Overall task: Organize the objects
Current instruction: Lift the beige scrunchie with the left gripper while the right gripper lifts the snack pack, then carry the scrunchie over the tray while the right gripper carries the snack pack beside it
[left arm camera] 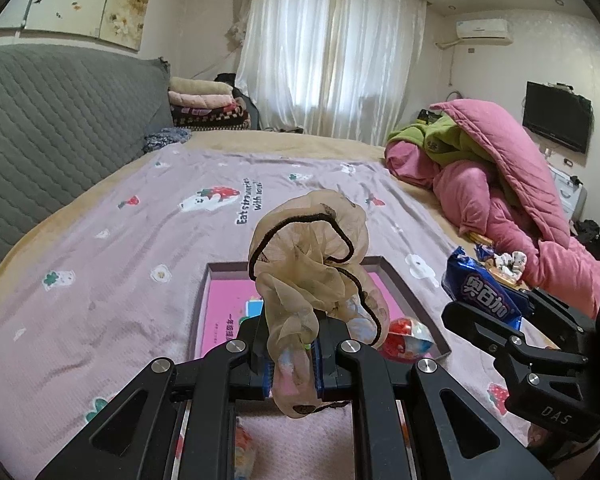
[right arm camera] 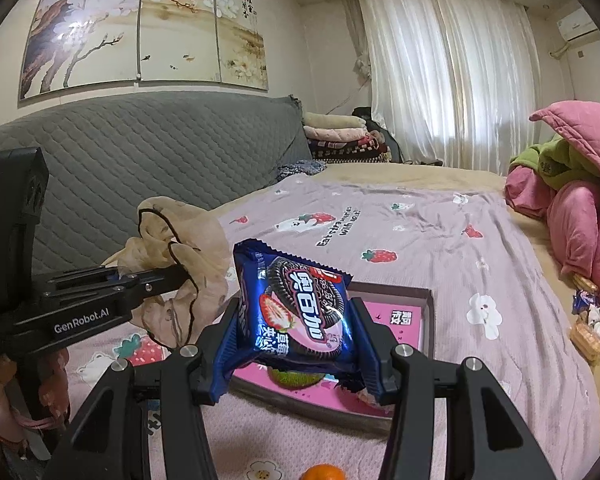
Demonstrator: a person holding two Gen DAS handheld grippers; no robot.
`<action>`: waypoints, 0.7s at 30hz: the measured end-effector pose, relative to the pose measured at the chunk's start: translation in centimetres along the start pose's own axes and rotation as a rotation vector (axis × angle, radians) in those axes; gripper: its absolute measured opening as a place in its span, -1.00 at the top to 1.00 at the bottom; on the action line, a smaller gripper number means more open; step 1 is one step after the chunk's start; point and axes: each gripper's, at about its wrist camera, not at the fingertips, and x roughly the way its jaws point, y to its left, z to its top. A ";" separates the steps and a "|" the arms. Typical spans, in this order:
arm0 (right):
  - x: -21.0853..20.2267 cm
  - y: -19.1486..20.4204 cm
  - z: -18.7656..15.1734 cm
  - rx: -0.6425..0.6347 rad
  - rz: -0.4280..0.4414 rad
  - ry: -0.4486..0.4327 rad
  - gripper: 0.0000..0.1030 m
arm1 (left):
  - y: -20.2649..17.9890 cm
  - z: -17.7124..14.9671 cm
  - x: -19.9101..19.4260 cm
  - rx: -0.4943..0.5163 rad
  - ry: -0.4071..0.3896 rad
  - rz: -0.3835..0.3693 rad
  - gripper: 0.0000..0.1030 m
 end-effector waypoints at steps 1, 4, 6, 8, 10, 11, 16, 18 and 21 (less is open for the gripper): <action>0.1 -0.1 0.1 0.000 -0.003 -0.004 0.00 | 0.1 0.1 0.0 0.000 -0.003 0.003 0.73; 0.2 -0.2 0.2 0.002 -0.005 -0.004 0.00 | 0.5 0.6 0.1 0.001 -0.010 0.011 0.73; 0.4 -0.3 0.4 0.000 -0.007 -0.003 0.00 | 0.8 1.0 0.3 0.004 -0.012 0.015 0.73; 0.5 -0.4 0.6 0.001 -0.012 -0.006 0.00 | 1.1 1.2 0.3 0.001 -0.019 0.022 0.73; 0.5 -0.6 0.8 0.005 -0.014 -0.013 -0.01 | 1.6 1.5 0.4 -0.003 -0.024 0.026 0.73; 0.6 -0.6 0.9 0.004 -0.013 -0.014 -0.01 | 1.7 1.6 0.5 -0.005 -0.024 0.029 0.73; 0.8 -0.7 1.5 -0.008 -0.025 -0.026 -0.01 | 2.9 2.0 1.1 -0.011 -0.023 0.046 0.73; 1.0 -0.7 1.7 -0.011 -0.024 -0.028 -0.01 | 3.3 2.2 1.5 -0.016 -0.019 0.049 0.73; 1.3 -0.8 1.9 -0.019 -0.027 -0.031 -0.01 | 3.7 2.3 1.9 -0.022 -0.019 0.054 0.73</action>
